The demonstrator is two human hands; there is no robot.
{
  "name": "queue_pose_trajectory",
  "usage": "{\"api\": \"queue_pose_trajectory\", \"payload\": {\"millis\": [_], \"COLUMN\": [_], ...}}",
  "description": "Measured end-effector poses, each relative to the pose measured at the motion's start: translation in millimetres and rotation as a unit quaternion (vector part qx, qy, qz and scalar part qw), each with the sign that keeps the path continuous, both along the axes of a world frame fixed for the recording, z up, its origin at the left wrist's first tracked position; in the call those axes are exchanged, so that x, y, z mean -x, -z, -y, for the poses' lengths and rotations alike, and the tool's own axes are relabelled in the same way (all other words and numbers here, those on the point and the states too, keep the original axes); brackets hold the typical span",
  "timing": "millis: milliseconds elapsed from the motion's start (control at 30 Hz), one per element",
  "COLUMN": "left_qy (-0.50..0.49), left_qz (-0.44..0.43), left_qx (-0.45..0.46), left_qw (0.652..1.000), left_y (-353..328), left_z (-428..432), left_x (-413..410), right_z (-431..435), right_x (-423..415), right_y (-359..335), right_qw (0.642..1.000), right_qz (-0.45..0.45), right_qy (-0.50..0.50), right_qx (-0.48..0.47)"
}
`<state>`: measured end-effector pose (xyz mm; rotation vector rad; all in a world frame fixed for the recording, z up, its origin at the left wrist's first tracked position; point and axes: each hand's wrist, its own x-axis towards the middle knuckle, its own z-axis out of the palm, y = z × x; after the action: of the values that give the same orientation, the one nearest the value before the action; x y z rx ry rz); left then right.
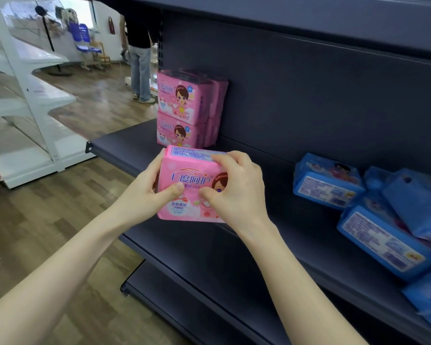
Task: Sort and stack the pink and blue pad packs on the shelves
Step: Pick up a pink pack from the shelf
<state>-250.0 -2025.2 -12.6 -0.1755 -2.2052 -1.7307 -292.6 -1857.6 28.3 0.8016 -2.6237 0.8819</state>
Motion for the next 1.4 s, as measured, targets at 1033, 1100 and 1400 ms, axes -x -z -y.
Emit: {"api": "queue_pose_trajectory", "payload": {"millis": [1033,1100,1400], "left_qy": [0.104,0.119,-0.034], "left_qz": [0.090,0.090,-0.076], "left_qx": [0.086,0.076,0.238], "left_qw": [0.987,0.986,0.968], "left_y": [13.6,18.0,26.3], "left_z": [-7.4,-6.9,-4.1], "left_x": [210.0,220.2,253.6], "right_z": [0.7,2.9,20.5], "right_x": [159.5,163.5,193.0], "right_y": [28.9,33.2,55.7], "right_qw": [0.981,0.978,0.961], "right_qz": [0.009,0.001,-0.083], "right_qy": [0.164,0.178,0.247], "right_qx": [-0.105,-0.106,-0.091]}}
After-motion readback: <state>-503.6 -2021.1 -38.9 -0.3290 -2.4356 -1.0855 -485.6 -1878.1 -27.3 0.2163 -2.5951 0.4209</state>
